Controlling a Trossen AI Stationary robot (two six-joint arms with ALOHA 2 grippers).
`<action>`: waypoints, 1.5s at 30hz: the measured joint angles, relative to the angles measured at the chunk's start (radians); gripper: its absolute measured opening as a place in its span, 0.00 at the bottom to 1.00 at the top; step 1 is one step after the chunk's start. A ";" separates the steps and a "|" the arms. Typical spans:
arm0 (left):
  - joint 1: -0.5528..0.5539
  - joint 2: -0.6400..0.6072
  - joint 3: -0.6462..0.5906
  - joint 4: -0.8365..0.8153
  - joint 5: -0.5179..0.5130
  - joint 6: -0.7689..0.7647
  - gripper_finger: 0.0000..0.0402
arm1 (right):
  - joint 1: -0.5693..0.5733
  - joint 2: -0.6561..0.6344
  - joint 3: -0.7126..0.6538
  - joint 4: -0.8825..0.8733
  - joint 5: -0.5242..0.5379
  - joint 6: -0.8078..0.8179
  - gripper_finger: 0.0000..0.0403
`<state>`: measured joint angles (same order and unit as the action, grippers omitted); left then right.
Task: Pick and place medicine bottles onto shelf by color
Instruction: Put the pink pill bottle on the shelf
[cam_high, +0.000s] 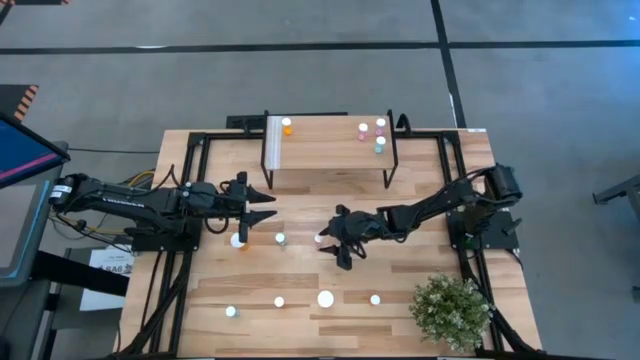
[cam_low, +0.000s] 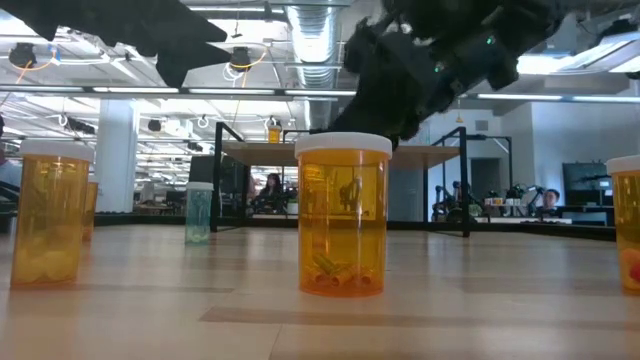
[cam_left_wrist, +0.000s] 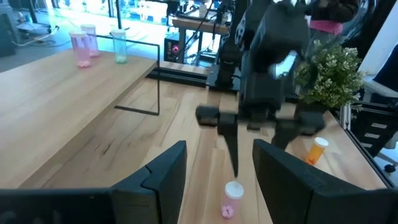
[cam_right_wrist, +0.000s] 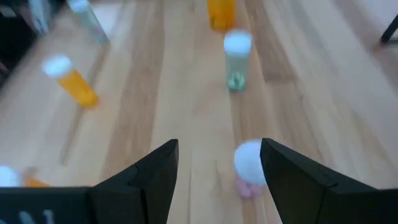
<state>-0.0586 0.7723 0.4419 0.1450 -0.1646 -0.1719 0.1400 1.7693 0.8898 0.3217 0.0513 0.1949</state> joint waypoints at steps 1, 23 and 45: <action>0.000 0.000 0.000 -0.003 0.000 0.000 0.43 | -0.004 0.018 0.010 -0.011 0.000 -0.007 0.62; 0.000 0.000 0.000 -0.012 0.000 0.001 0.43 | -0.044 0.102 0.063 -0.082 0.000 -0.004 0.61; 0.000 0.000 0.000 -0.014 0.000 0.001 0.43 | -0.063 -0.016 0.063 -0.137 -0.001 -0.043 0.28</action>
<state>-0.0582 0.7723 0.4419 0.1312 -0.1642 -0.1713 0.0765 1.7530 0.9527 0.1848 0.0504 0.1517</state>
